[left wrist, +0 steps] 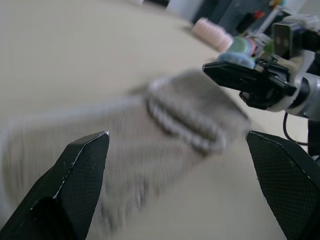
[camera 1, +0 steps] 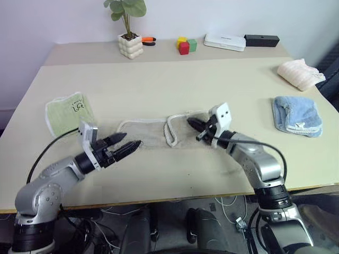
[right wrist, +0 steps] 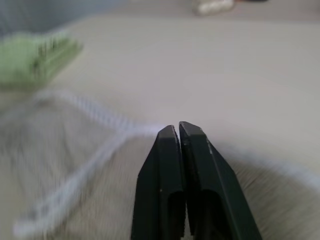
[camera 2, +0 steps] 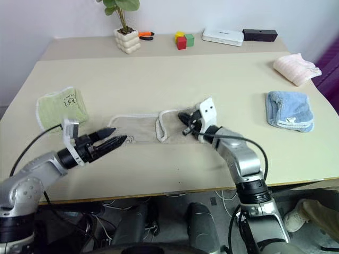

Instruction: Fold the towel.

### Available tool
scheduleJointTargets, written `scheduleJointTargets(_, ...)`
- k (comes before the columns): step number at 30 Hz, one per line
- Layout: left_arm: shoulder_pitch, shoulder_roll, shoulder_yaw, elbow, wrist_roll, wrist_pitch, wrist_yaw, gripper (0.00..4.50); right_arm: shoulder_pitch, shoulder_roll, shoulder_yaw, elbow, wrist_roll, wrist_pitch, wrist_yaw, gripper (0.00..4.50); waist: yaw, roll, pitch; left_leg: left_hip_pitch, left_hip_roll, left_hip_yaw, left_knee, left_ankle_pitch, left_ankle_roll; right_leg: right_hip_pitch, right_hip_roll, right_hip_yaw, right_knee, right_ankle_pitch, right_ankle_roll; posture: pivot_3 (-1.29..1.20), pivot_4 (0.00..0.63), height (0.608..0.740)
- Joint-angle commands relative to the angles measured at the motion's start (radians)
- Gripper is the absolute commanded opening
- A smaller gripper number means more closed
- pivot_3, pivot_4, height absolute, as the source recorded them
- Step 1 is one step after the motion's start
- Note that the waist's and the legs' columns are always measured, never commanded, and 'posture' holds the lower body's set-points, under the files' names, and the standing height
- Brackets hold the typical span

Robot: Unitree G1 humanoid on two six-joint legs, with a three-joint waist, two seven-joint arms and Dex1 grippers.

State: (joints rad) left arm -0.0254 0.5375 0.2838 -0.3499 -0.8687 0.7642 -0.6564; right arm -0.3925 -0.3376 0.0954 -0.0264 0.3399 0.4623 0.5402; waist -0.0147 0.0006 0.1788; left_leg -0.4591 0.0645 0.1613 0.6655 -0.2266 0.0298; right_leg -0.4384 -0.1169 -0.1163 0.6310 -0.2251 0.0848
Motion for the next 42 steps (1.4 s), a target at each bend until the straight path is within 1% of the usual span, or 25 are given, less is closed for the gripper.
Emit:
scheduleJointTargets(1,0.011,-0.019,0.040,-0.064,-0.064,0.032,0.069,4.50,-0.018,0.023,-0.026,0.049,-0.045,-0.089,-0.030,0.05,0.004,0.000,0.000,0.000,0.000,0.000,0.001,0.000,0.000,0.000,0.000,0.000,0.000,0.000,0.000,0.00,0.150,0.740)
scheduleJointTargets(2,0.016,-0.025,0.048,-0.064,-0.085,0.052,0.093,4.50,-0.021,0.028,-0.028,0.067,-0.052,-0.106,-0.033,0.05,0.004,0.000,0.000,0.000,0.000,0.000,0.001,0.000,0.000,0.000,0.000,0.000,0.000,0.000,0.000,0.00,0.150,0.740)
scheduleJointTargets(5,0.047,-0.087,0.054,-0.076,-0.151,0.105,0.205,4.50,-0.018,0.031,-0.002,0.129,-0.103,-0.159,-0.033,0.05,0.000,0.000,-0.001,0.000,0.000,-0.001,0.001,0.000,0.000,0.001,0.000,0.000,0.000,0.000,0.000,0.00,0.150,0.740)
scheduleJointTargets(6,0.066,-0.107,0.053,-0.090,-0.193,0.132,0.236,4.50,-0.015,0.042,-0.002,0.145,-0.103,-0.169,-0.030,0.05,0.000,0.000,-0.001,0.000,0.000,-0.001,0.001,0.000,0.000,0.001,0.000,0.000,-0.001,0.000,0.000,0.00,0.150,0.740)
scheduleJointTargets(10,0.094,-0.146,0.044,-0.109,-0.224,0.160,0.320,4.50,0.011,0.070,0.026,0.180,-0.121,-0.215,0.005,0.05,-0.001,-0.001,-0.001,0.001,0.000,-0.001,0.001,0.000,0.000,0.001,0.000,0.000,0.001,0.000,0.000,0.00,0.150,0.740)
scheduleJointTargets(11,0.088,-0.155,0.052,-0.100,-0.242,0.166,0.344,4.50,0.017,0.076,0.031,0.166,-0.111,-0.208,0.022,0.56,0.000,-0.001,-0.001,0.001,0.000,-0.001,0.001,0.001,-0.001,0.002,0.001,0.000,0.000,0.000,0.000,0.00,0.150,0.740)
scheduleJointTargets(12,0.085,-0.158,0.055,-0.096,-0.253,0.173,0.358,4.50,0.021,0.081,0.034,0.152,-0.106,-0.207,0.031,0.82,0.000,-0.002,-0.002,0.002,0.000,-0.002,0.001,0.001,-0.001,0.003,0.001,0.000,0.000,0.000,0.000,0.00,0.150,0.740)
scheduleJointTargets(13,0.083,-0.157,0.056,-0.093,-0.263,0.178,0.367,4.50,0.023,0.085,0.034,0.144,-0.104,-0.206,0.038,1.35,0.000,-0.002,-0.002,0.003,0.000,-0.002,0.001,0.001,-0.001,0.004,0.001,0.000,0.000,0.000,0.000,0.00,0.150,0.740)
scheduleJointTargets(14,0.084,-0.155,0.056,-0.093,-0.271,0.183,0.376,4.50,0.024,0.088,0.033,0.140,-0.108,-0.212,0.041,1.72,0.000,-0.002,-0.002,0.004,0.000,-0.002,0.001,0.000,-0.002,0.005,0.001,0.000,0.000,0.000,0.000,0.00,0.150,0.740)
scheduleJointTargets(16,0.084,-0.156,0.055,-0.082,-0.289,0.199,0.410,4.50,0.029,0.084,0.034,0.130,-0.116,-0.224,0.058,2.83,0.000,-0.002,-0.002,0.005,0.001,-0.002,0.001,-0.002,0.000,0.005,0.000,0.000,0.000,-0.001,-0.002,0.00,0.150,0.740)
scheduleJointTargets(18,0.080,-0.161,0.055,-0.069,-0.309,0.212,0.446,4.50,0.033,0.078,0.029,0.120,-0.115,-0.228,0.077,3.75,0.000,-0.002,-0.002,0.005,0.001,-0.002,0.000,-0.002,0.000,0.005,0.000,0.000,0.000,-0.001,-0.002,0.00,0.150,0.740)
scheduleJointTargets(19,0.077,-0.160,0.054,-0.063,-0.314,0.215,0.460,4.50,0.032,0.076,0.028,0.120,-0.121,-0.236,0.078,4.30,0.001,-0.002,-0.002,0.005,0.001,-0.002,0.000,-0.002,0.000,0.006,0.000,0.000,0.000,-0.001,-0.002,0.00,0.150,0.740)
scheduleJointTargets(20,0.074,-0.164,0.056,-0.057,-0.326,0.213,0.472,4.50,0.032,0.074,0.025,0.118,-0.124,-0.238,0.081,4.41,0.001,-0.002,-0.002,0.006,0.001,-0.002,0.000,-0.002,0.000,0.006,0.000,0.000,0.000,-0.001,-0.002,0.00,0.150,0.740)
scheduleJointTargets(24,0.067,-0.159,0.056,-0.043,-0.354,0.218,0.509,4.50,0.015,0.061,0.009,0.103,-0.132,-0.227,0.079,4.41,0.002,-0.002,-0.002,0.008,0.000,-0.002,0.000,-0.003,-0.001,0.008,0.000,0.000,0.000,-0.002,-0.004,0.00,0.150,0.740)
scheduleJointTargets(27,0.072,-0.164,0.062,-0.038,-0.393,0.225,0.554,4.50,-0.015,0.009,-0.004,0.025,-0.101,-0.198,0.141,4.41,0.002,-0.002,-0.002,0.009,0.000,-0.002,0.000,-0.004,0.000,0.008,0.000,0.000,-0.001,-0.002,-0.004,0.00,0.150,0.740)
scheduleJointTargets(29,0.077,-0.171,0.073,-0.030,-0.465,0.232,0.595,4.50,-0.041,-0.041,-0.028,-0.048,-0.049,-0.175,0.208,4.41,0.001,-0.002,-0.002,0.009,0.000,-0.002,0.000,-0.004,0.000,0.008,-0.001,0.000,-0.001,-0.002,-0.004,0.00,0.150,0.740)
scheduleJointTargets(32,0.077,-0.186,0.084,-0.020,-0.536,0.215,0.652,4.50,-0.065,-0.119,-0.045,-0.125,0.012,-0.122,0.295,4.41,0.001,-0.002,-0.002,0.009,0.000,-0.002,-0.001,-0.005,0.002,0.008,-0.001,0.000,-0.001,-0.002,-0.004,0.00,0.150,0.740)
scheduleJointTargets(34,0.072,-0.215,0.098,-0.008,-0.614,0.180,0.728,4.50,-0.077,-0.161,-0.059,-0.155,0.041,-0.087,0.325,4.41,0.003,-0.002,-0.002,0.011,0.000,-0.002,-0.001,-0.005,0.002,0.009,-0.001,0.000,-0.001,-0.002,-0.005,0.00,0.150,0.740)
scheduleJointTargets(39,0.090,-0.256,0.101,-0.015,-0.745,0.113,0.885,4.50,-0.084,-0.208,-0.069,-0.139,0.027,-0.092,0.338,4.41,0.003,-0.003,-0.002,0.011,0.000,-0.002,-0.001,-0.006,0.003,0.010,-0.002,0.000,-0.002,-0.003,-0.005,0.00,0.150,0.740)
scheduleJointTargets(42,0.133,-0.262,0.085,-0.056,-0.725,0.078,0.921,4.50,-0.082,-0.210,-0.067,-0.122,0.013,-0.107,0.330,4.41,0.002,-0.003,-0.002,0.012,0.000,-0.002,-0.001,-0.006,0.003,0.010,-0.002,0.000,-0.002,-0.003,-0.005,0.00,0.150,0.740)
